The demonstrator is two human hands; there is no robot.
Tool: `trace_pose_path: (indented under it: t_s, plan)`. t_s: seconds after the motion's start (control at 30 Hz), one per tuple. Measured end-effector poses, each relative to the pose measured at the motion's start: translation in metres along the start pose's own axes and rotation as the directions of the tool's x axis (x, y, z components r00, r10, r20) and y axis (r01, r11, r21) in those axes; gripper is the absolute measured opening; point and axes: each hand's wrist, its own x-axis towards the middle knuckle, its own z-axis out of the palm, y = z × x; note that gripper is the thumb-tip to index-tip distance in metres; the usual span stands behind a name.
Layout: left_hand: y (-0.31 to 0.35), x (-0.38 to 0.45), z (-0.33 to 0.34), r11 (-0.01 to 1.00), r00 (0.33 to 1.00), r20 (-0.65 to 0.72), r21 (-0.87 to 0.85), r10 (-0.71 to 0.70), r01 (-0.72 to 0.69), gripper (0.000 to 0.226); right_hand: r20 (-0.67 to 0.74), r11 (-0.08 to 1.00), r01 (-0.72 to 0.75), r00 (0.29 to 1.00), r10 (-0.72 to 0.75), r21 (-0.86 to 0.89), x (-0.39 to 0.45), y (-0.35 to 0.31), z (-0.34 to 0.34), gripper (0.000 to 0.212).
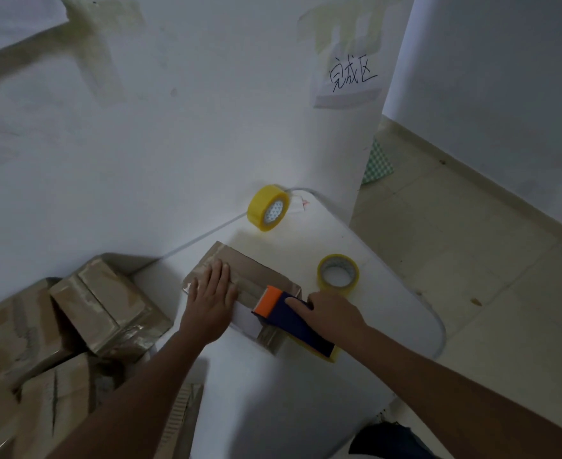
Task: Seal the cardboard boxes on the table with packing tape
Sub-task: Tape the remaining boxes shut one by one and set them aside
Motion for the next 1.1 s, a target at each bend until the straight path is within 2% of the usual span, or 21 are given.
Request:
trace_pose_path:
  t_s: [0.1, 0.23, 0.4, 0.47, 0.6, 0.67, 0.77, 1.0, 1.1]
  plan:
    - [-0.005, 0.0, 0.002, 0.999, 1.0, 0.022, -0.042, 0.016, -0.015, 0.087, -0.049, 0.999, 0.052, 0.997, -0.052, 0.001, -0.008, 0.007, 0.005, 0.056]
    - [-0.002, 0.0, -0.005, 1.0, 1.0, 0.027, 0.025, 0.006, -0.007, 0.064, -0.051, 0.998, 0.007, 0.999, -0.003, 0.064, -0.022, 0.046, 0.011, 0.059]
    - [-0.003, 0.0, 0.001, 0.995, 0.999, 0.039, 0.086, 0.038, -0.042, 0.056, -0.052, 0.996, -0.039, 0.998, 0.043, 0.083, -0.027, 0.064, 0.021, 0.059]
    - [0.013, -0.002, -0.005, 0.995, 1.0, 0.025, 0.099, 0.005, -0.007, 0.064, -0.047, 0.996, -0.034, 0.998, 0.038, 0.077, -0.023, 0.059, 0.023, 0.059]
    - [0.065, -0.008, -0.002, 0.996, 0.996, 0.061, -0.05, -0.07, 0.073, 0.101, -0.021, 0.995, -0.035, 0.999, 0.037, 0.097, -0.02, 0.06, 0.024, 0.058]
    - [0.078, -0.011, 0.005, 0.987, 0.993, 0.043, -0.112, -0.112, 0.116, 0.092, -0.014, 0.994, -0.029, 0.999, 0.03, 0.107, -0.02, 0.06, 0.026, 0.059]
    - [0.08, -0.014, 0.011, 0.984, 0.991, 0.001, -0.118, -0.135, 0.134, 0.082, -0.02, 0.993, -0.016, 1.0, 0.018, 0.121, -0.021, 0.061, 0.029, 0.058]
    - [0.081, -0.012, 0.013, 0.983, 0.988, 0.014, -0.104, -0.152, 0.153, 0.085, -0.094, 0.994, 0.069, 0.994, -0.061, 0.084, -0.038, 0.078, 0.03, 0.048]
    - [0.079, -0.011, 0.017, 0.983, 0.988, 0.008, -0.097, -0.154, 0.154, 0.083, -0.085, 0.994, 0.052, 0.995, -0.044, 0.096, -0.044, 0.093, 0.031, 0.048]
